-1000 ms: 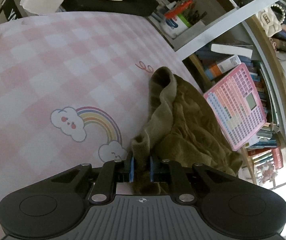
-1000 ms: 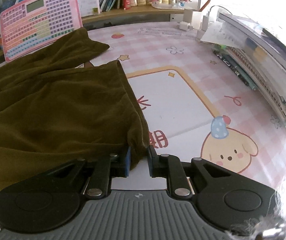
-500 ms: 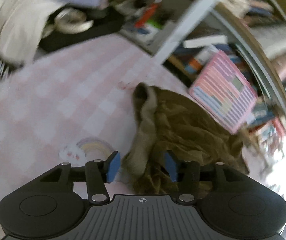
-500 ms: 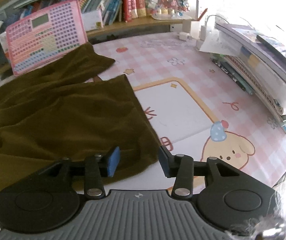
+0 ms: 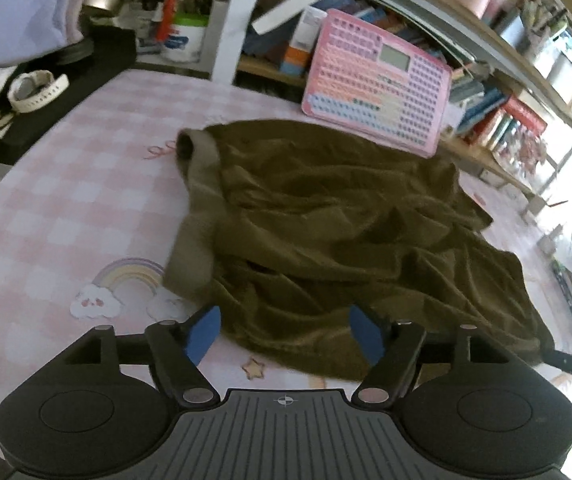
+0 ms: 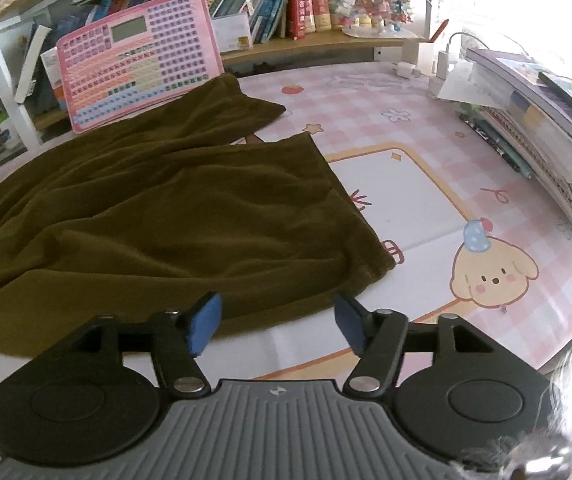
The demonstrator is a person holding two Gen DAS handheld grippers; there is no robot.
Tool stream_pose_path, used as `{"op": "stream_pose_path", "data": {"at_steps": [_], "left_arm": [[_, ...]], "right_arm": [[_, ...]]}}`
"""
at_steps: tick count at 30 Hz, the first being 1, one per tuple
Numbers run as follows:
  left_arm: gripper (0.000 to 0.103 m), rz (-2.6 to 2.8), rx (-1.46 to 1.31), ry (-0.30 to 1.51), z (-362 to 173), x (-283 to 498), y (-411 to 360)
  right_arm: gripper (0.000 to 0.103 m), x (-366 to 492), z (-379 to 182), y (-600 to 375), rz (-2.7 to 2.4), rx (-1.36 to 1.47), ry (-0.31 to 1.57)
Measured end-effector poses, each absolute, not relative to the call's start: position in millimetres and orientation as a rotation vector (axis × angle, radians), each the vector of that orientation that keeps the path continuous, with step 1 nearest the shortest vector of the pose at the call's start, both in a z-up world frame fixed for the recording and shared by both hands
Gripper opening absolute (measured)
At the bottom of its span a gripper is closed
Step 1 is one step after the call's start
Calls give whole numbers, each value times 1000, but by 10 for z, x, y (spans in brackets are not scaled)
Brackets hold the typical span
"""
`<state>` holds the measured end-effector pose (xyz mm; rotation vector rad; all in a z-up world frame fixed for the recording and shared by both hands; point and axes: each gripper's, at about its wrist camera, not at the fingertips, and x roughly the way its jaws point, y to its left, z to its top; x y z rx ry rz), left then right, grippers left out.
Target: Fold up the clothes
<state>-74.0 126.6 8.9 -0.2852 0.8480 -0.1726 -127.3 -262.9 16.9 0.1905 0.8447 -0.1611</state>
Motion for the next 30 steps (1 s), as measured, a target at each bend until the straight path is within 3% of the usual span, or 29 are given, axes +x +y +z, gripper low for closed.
{"op": "stream_pose_path", "data": {"at_steps": [4,8,30], "left_arm": [[86,-188,-223,846,104,-776,1119],[97,-207,-117,801,152,-848,936],[100,-337,227,706,148,-1023,425]], "right_arm": [[76,-1319,199,-2565,-156,167,845],[81,-1359,221,-2492,-149,141,849],[85,-1396,225,-2389,-142,121,874]]}}
